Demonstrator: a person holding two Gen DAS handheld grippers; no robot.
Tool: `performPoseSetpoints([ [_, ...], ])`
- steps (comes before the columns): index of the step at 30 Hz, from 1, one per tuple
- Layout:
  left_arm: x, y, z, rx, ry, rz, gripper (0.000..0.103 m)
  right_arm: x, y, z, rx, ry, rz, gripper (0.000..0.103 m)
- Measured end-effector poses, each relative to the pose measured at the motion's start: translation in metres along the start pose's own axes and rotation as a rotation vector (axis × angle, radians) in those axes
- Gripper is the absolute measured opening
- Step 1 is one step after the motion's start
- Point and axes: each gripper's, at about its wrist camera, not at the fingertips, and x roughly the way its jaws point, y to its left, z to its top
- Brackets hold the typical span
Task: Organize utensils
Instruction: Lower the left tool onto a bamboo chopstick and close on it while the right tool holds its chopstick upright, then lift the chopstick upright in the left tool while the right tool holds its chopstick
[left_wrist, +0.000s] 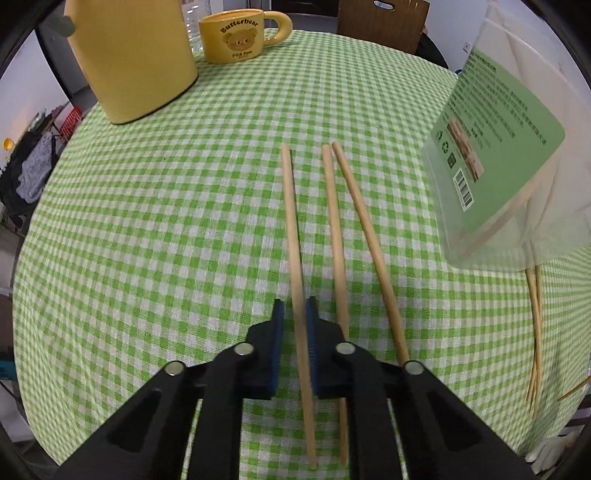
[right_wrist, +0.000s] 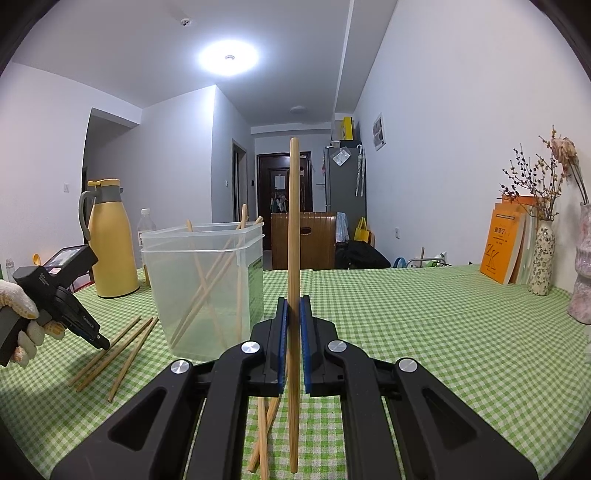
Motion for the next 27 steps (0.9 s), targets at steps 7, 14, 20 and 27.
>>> performPoseSetpoints([
  [7, 0.007, -0.011, 0.006, 0.023, 0.035, 0.024, 0.005, -0.001, -0.001, 0.000, 0.000, -0.004, 0.003, 0.007],
  [14, 0.017, -0.027, 0.010, 0.031, 0.040, 0.074, 0.005, -0.002, 0.000, 0.001, -0.002, -0.006, 0.009, 0.007],
  [20, 0.018, -0.023, 0.013, 0.021, 0.040, 0.050, 0.004, -0.002, 0.000, 0.001, -0.002, -0.006, 0.011, 0.007],
  [27, 0.016, -0.009, 0.009, 0.007, 0.018, 0.026, 0.004, -0.003, 0.000, 0.001, -0.001, -0.005, 0.011, 0.007],
])
